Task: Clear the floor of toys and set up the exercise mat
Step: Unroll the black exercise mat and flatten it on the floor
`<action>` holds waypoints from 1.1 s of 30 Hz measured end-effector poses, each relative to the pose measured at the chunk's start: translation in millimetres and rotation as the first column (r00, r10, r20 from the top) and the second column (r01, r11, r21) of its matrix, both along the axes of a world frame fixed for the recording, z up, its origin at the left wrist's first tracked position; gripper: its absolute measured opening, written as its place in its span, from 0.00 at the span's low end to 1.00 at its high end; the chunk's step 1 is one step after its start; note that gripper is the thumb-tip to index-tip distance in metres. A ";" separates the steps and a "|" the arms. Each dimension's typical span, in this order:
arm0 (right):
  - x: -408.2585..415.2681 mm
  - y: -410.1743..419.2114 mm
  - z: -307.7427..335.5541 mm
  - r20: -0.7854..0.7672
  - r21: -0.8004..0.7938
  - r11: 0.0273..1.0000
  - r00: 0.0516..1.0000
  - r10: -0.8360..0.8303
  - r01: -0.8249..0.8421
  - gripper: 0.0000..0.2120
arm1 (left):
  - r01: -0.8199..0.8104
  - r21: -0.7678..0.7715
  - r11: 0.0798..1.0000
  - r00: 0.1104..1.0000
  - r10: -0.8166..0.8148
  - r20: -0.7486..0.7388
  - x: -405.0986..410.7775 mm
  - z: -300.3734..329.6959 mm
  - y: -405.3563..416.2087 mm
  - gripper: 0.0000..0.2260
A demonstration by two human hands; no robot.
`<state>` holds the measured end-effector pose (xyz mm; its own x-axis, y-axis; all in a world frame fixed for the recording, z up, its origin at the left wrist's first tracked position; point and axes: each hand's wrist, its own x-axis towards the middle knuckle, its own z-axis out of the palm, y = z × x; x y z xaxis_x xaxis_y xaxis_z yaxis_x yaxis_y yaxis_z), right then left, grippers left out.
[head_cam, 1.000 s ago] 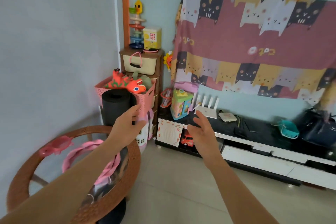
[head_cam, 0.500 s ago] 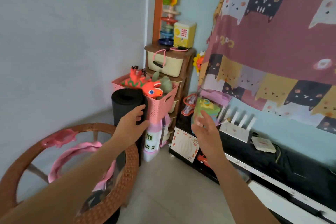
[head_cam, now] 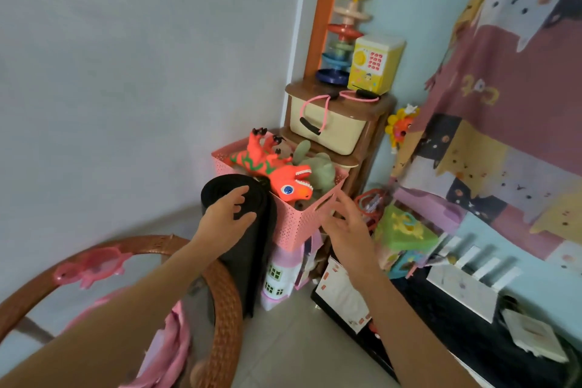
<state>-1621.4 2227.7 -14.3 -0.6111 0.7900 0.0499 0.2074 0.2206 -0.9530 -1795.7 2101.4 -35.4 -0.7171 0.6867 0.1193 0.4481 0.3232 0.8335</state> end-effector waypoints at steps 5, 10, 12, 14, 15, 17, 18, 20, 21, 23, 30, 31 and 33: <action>-40.3 33.1 -11.9 -0.001 -0.031 0.995 0.996 0.091 -0.091 0.22 | -0.040 -0.032 0.999 0.999 0.040 0.014 -24.4 -8.1 21.9 0.25; -85.7 71.1 -29.1 0.026 -0.070 0.981 0.983 0.183 -0.181 0.25 | -0.155 -0.055 0.986 0.987 0.156 0.023 -47.2 -18.2 42.0 0.25; -100.1 86.1 -34.7 0.053 -0.056 0.971 0.970 0.237 -0.234 0.27 | -0.205 -0.052 0.977 0.978 0.207 0.024 -53.0 -22.3 50.8 0.24; -114.7 104.8 -40.7 0.072 -0.064 0.958 0.956 0.284 -0.280 0.27 | -0.256 -0.066 0.964 0.965 0.259 0.036 -57.3 -29.3 61.9 0.24; -120.2 115.3 -44.1 0.082 -0.064 0.951 0.948 0.308 -0.304 0.27 | -0.281 -0.079 0.957 0.958 0.284 0.036 -58.3 -32.5 67.6 0.25; -131.0 141.3 -52.0 0.124 -0.026 0.921 0.913 0.389 -0.389 0.27 | -0.341 -0.114 0.933 0.937 0.347 0.036 -57.9 -41.3 83.7 0.25; -134.1 151.7 -55.6 0.146 -0.007 0.904 0.894 0.423 -0.427 0.27 | -0.363 -0.133 0.922 0.928 0.371 0.035 -57.0 -44.1 90.4 0.25; -140.3 173.3 -64.8 0.186 0.040 0.861 0.850 0.493 -0.508 0.27 | -0.407 -0.170 0.897 0.907 0.420 0.045 -53.4 -51.7 106.5 0.25; -142.6 182.6 -69.8 0.212 0.087 0.836 0.830 0.515 -0.541 0.27 | -0.418 -0.189 0.889 0.900 0.434 0.050 -50.9 -55.6 114.8 0.26; -147.9 201.9 -82.7 0.302 0.209 0.764 0.784 0.543 -0.610 0.27 | -0.440 -0.249 0.863 0.883 0.466 0.058 -44.2 -63.0 133.4 0.27; -158.4 225.6 -126.2 0.757 0.416 0.321 0.519 0.397 -0.851 0.42 | -0.452 -0.480 0.752 0.871 0.489 -0.053 -31.7 -84.7 172.1 0.36; -158.1 226.4 -131.0 0.775 0.417 0.288 0.503 0.383 -0.862 0.44 | -0.437 -0.521 0.733 0.878 0.473 -0.072 -33.0 -87.8 176.0 0.38; -158.4 230.4 -138.2 0.789 0.444 0.232 0.500 0.357 -0.865 0.46 | -0.410 -0.597 0.690 0.889 0.449 -0.092 -38.4 -95.9 183.4 0.41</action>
<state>-1779.8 2458.0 -152.5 -0.9907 -0.0798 -0.1102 -0.0636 0.9876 -0.1435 -1834.1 2284.9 -131.3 -0.9434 0.2195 -0.2485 0.0956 0.8977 0.4301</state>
